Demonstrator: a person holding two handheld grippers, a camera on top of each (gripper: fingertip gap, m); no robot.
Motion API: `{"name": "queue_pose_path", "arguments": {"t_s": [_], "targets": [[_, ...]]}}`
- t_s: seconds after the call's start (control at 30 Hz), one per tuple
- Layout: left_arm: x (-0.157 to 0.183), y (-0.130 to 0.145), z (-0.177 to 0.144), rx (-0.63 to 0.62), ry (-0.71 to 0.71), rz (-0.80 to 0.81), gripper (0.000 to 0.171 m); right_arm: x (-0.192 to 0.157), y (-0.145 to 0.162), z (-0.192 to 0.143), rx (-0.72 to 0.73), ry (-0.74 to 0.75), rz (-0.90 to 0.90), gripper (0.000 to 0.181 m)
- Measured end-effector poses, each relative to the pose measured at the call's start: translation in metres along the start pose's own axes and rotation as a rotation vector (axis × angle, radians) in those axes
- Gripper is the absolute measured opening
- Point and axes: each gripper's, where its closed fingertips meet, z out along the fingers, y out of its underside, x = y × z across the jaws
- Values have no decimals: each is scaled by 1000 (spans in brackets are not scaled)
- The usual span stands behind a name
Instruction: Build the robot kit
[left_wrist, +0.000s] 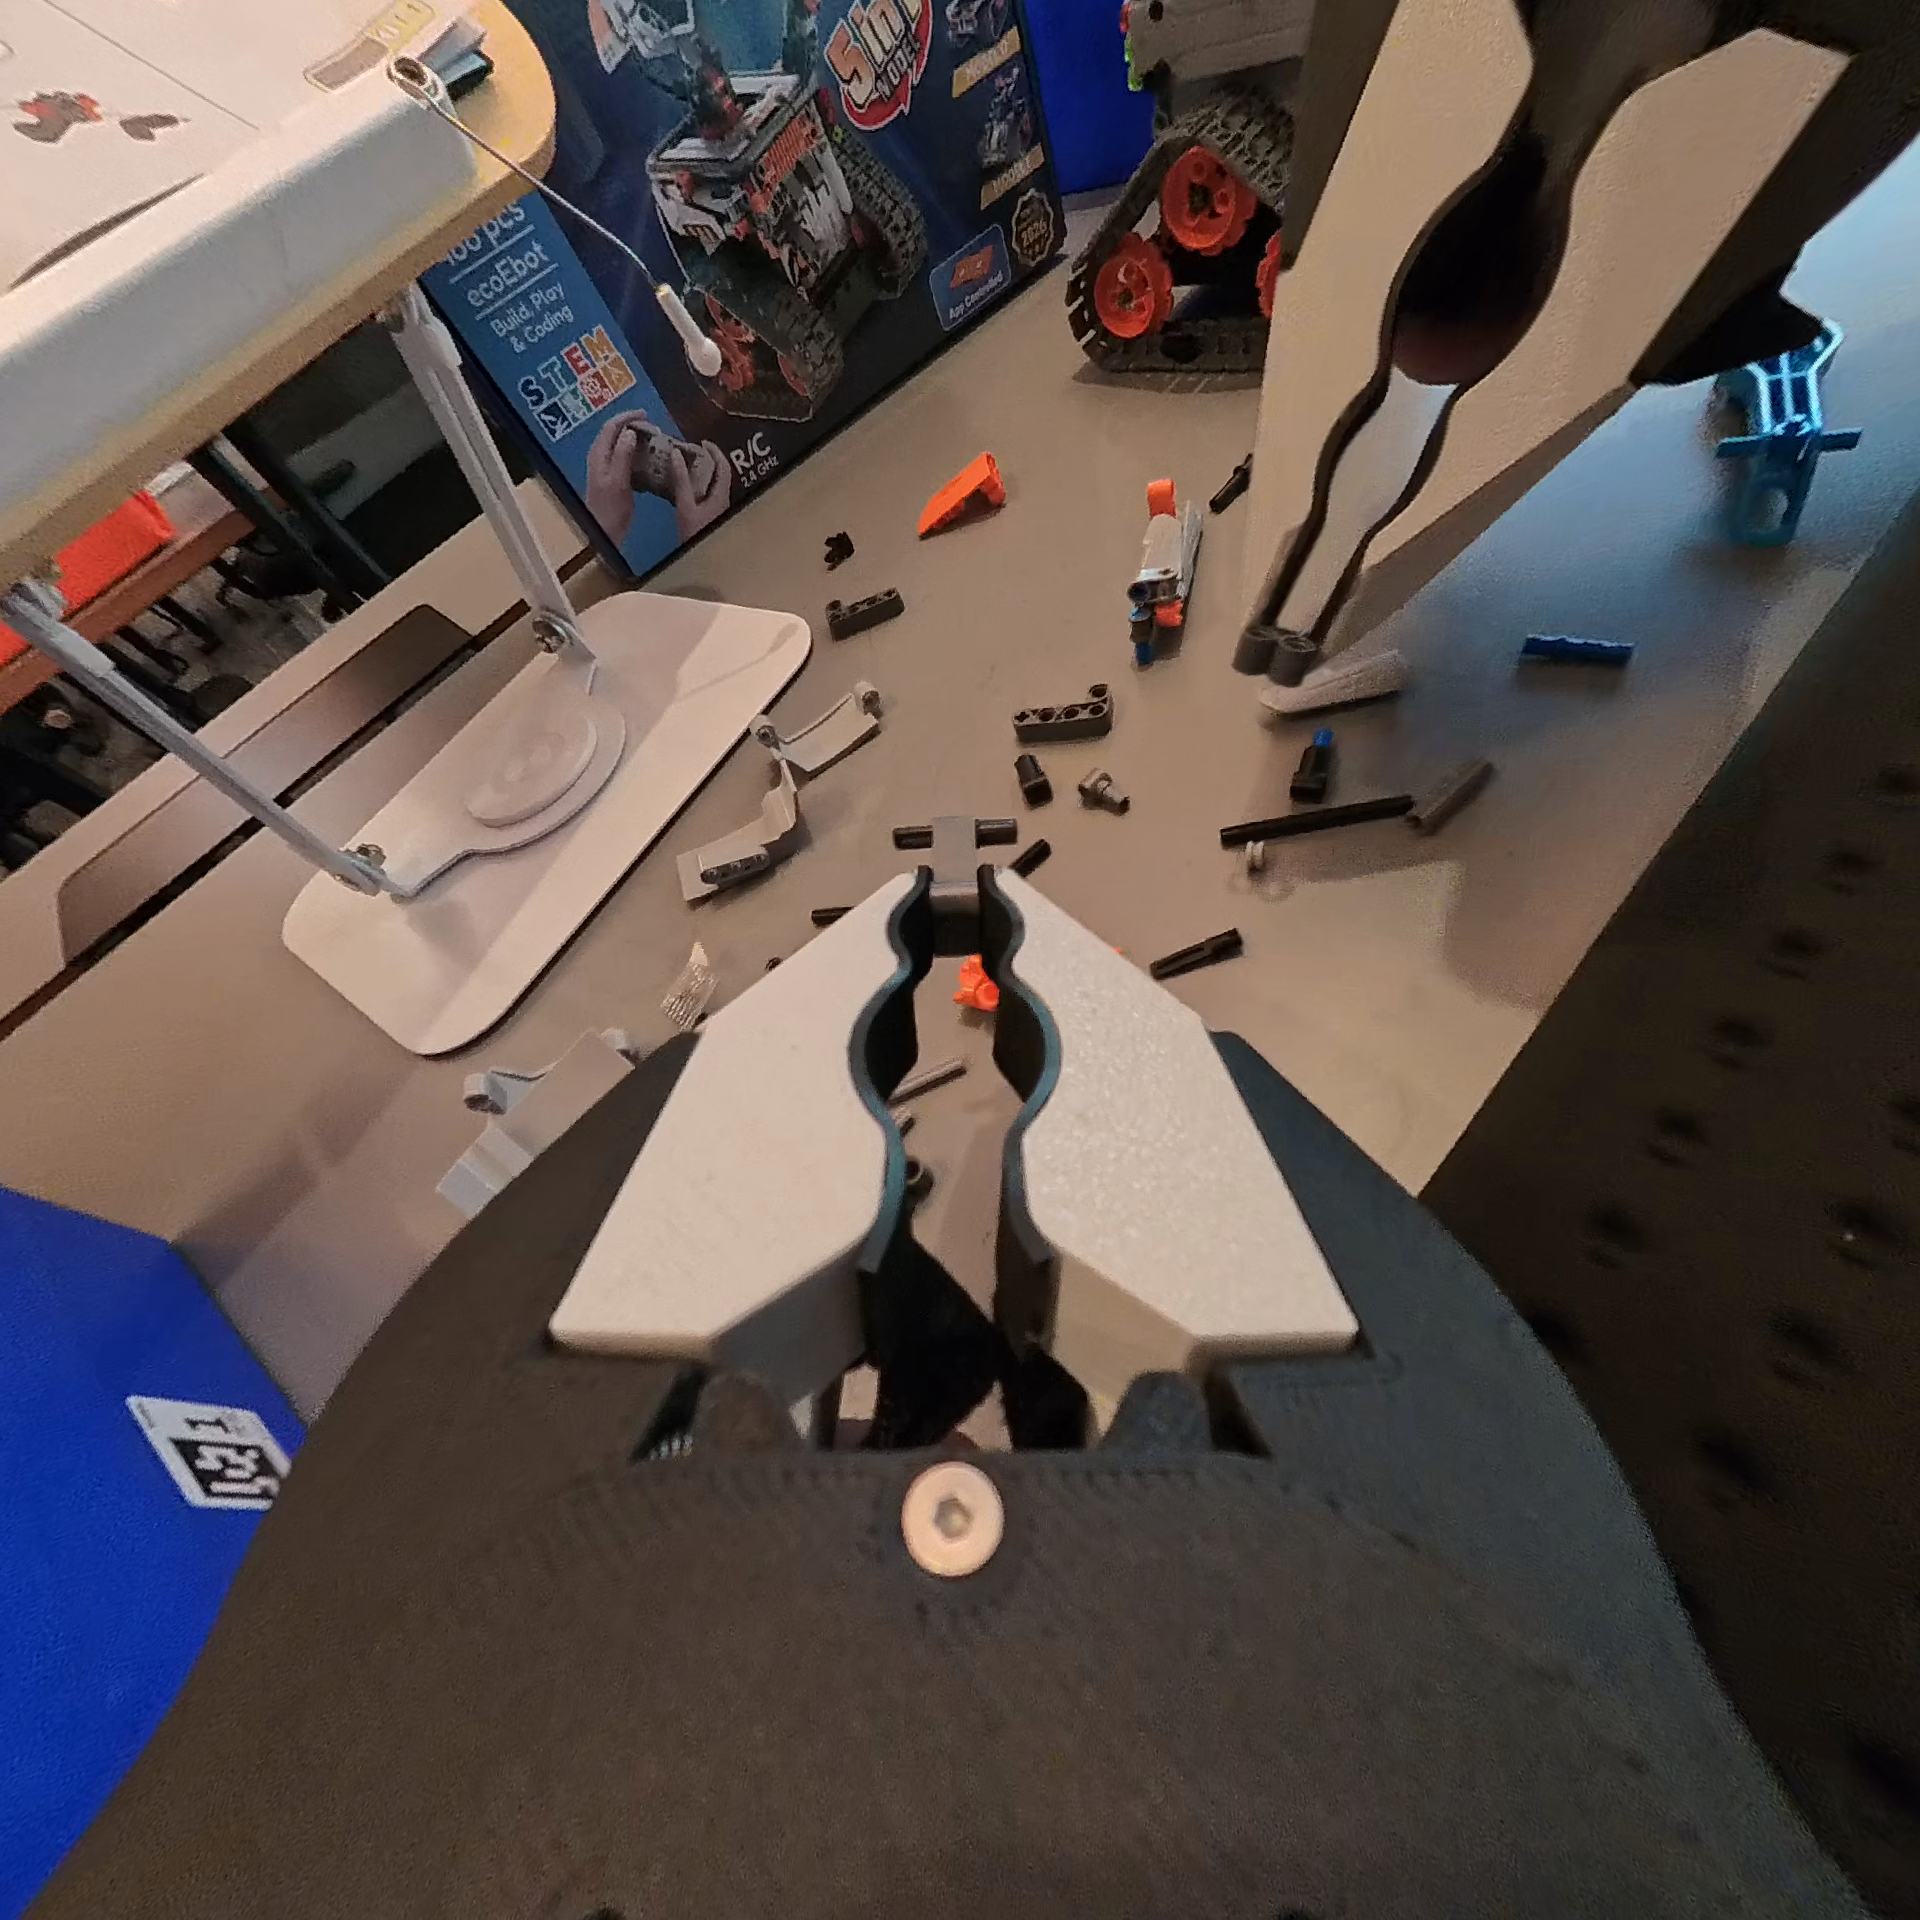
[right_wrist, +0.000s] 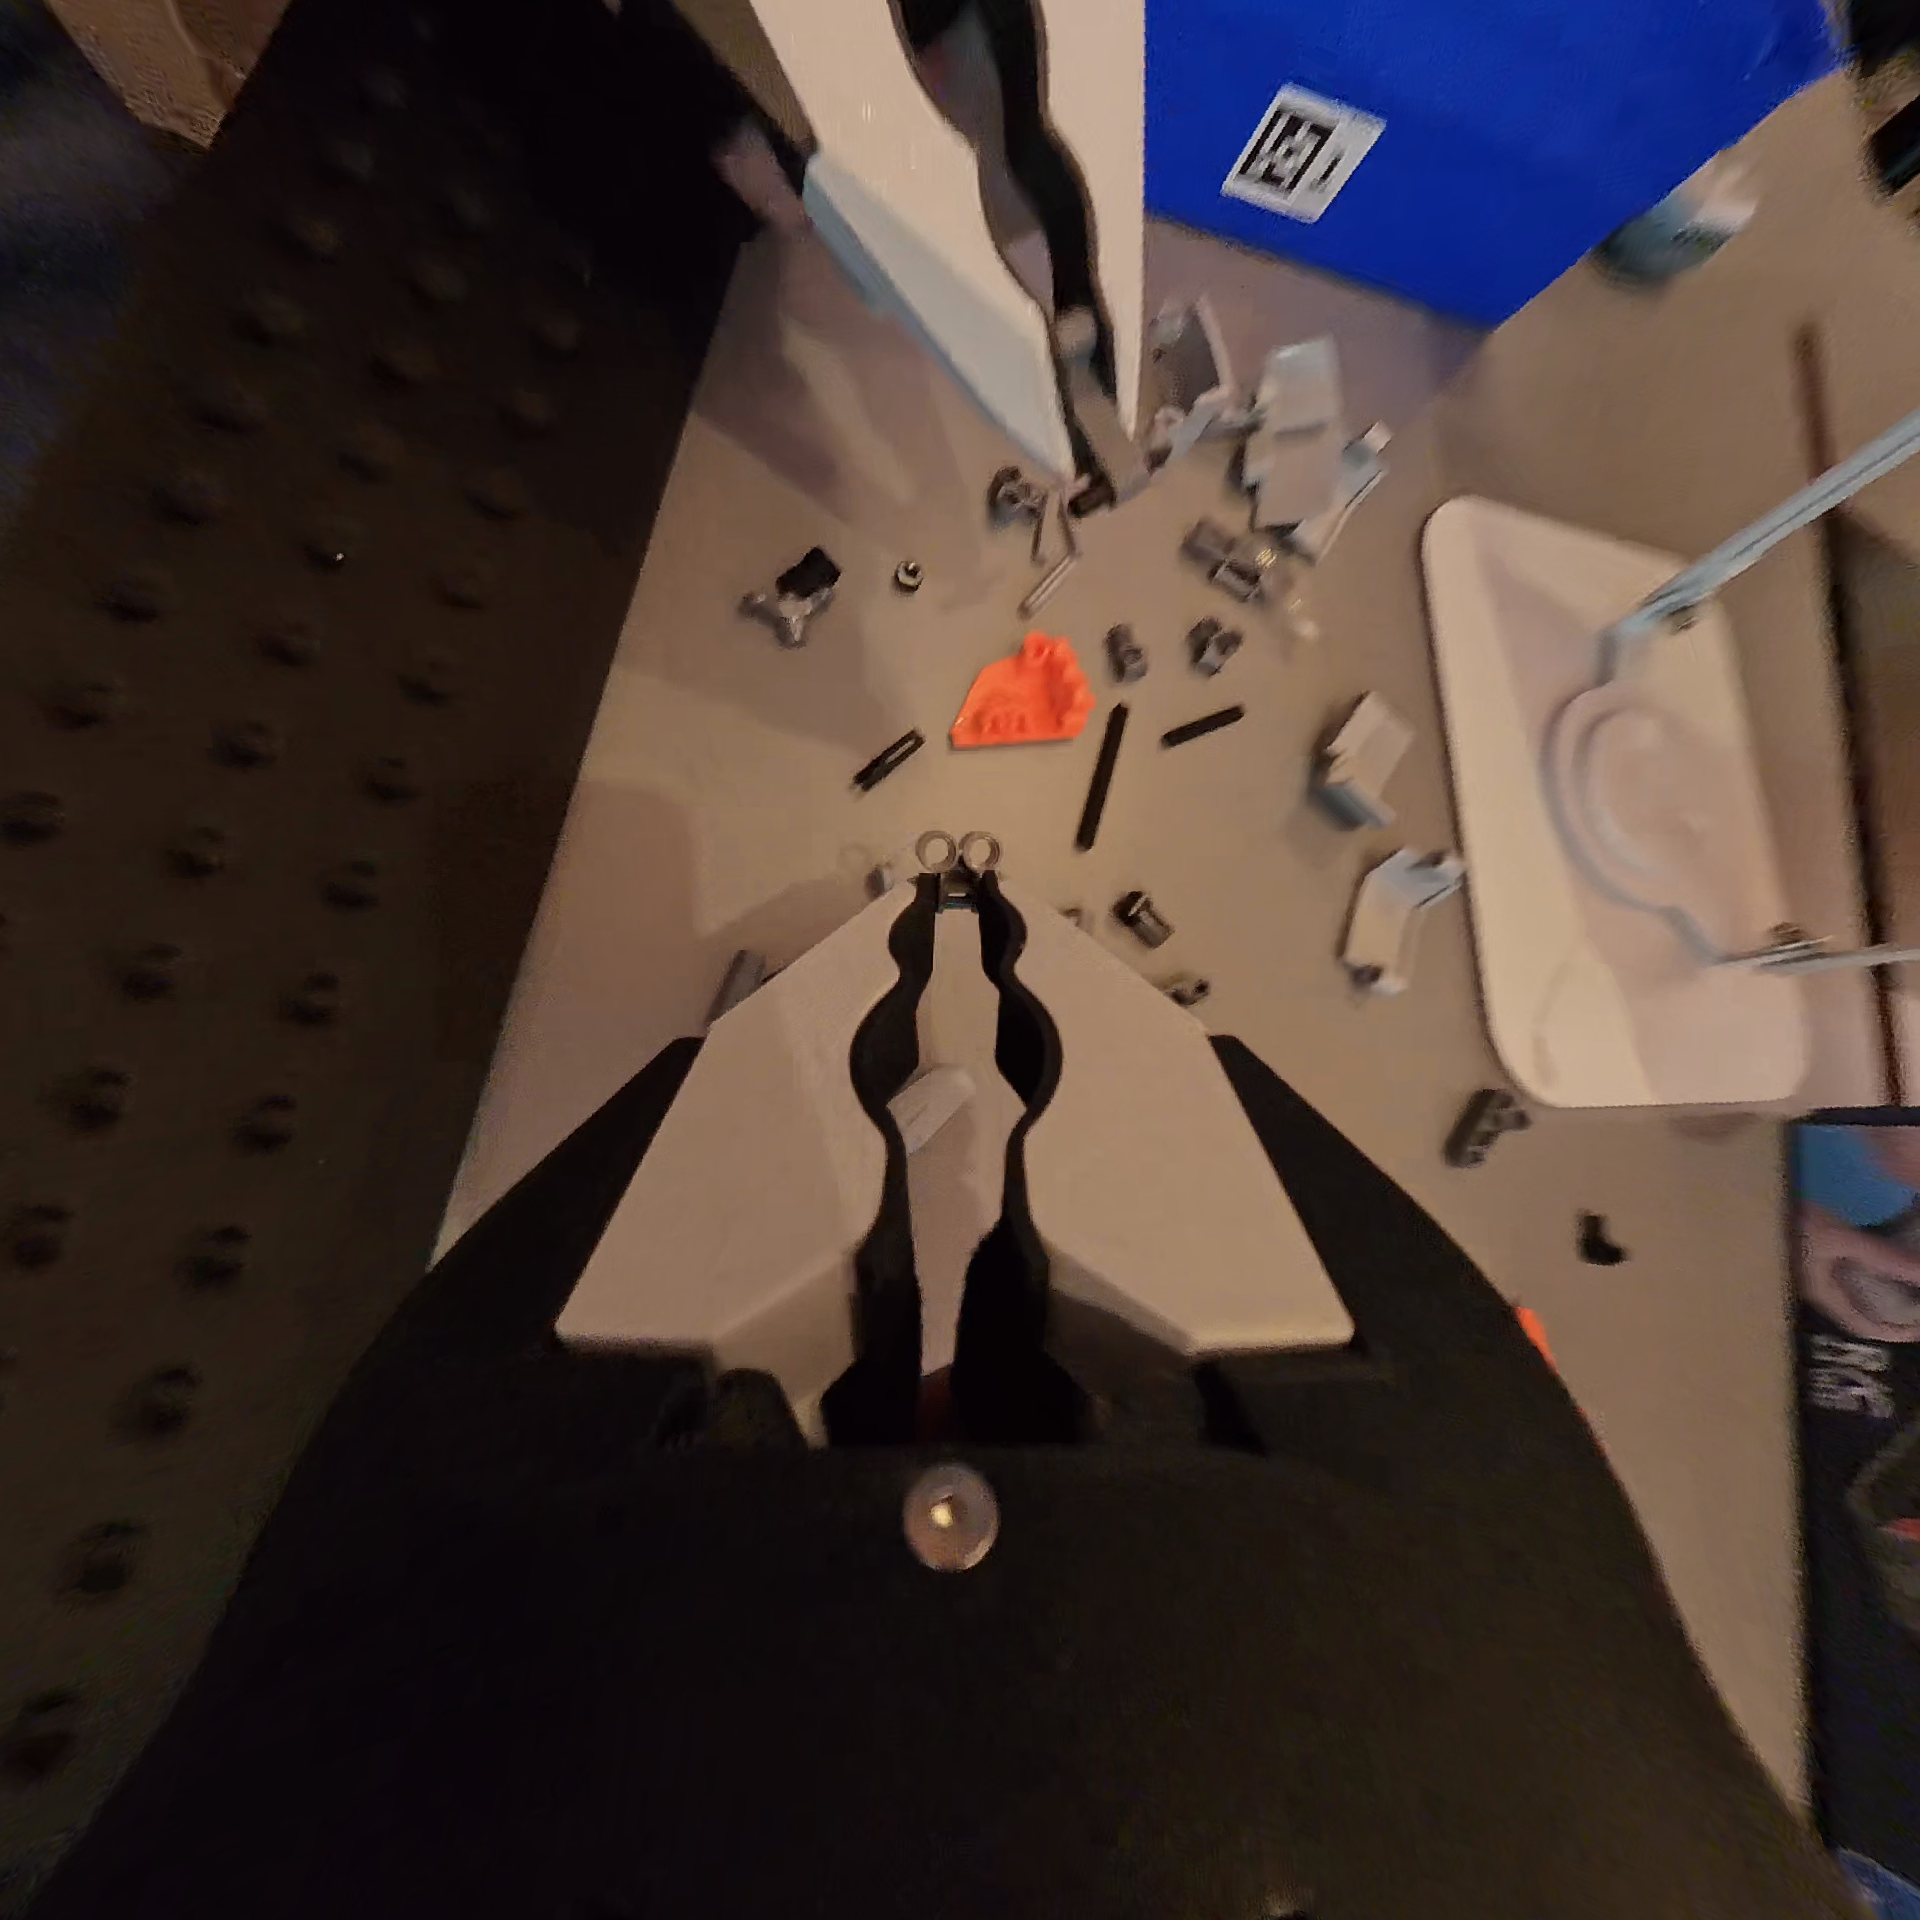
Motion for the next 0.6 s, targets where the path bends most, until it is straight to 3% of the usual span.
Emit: {"name": "queue_pose_path", "arguments": {"t_s": [0.4, 0.6], "targets": [[18, -17, 15, 30, 221, -210, 6, 24, -24, -1, 43, 276, -214, 6], [23, -19, 21, 26, 277, -263, 5, 25, -24, 2, 44, 308, -244, 6]]}}
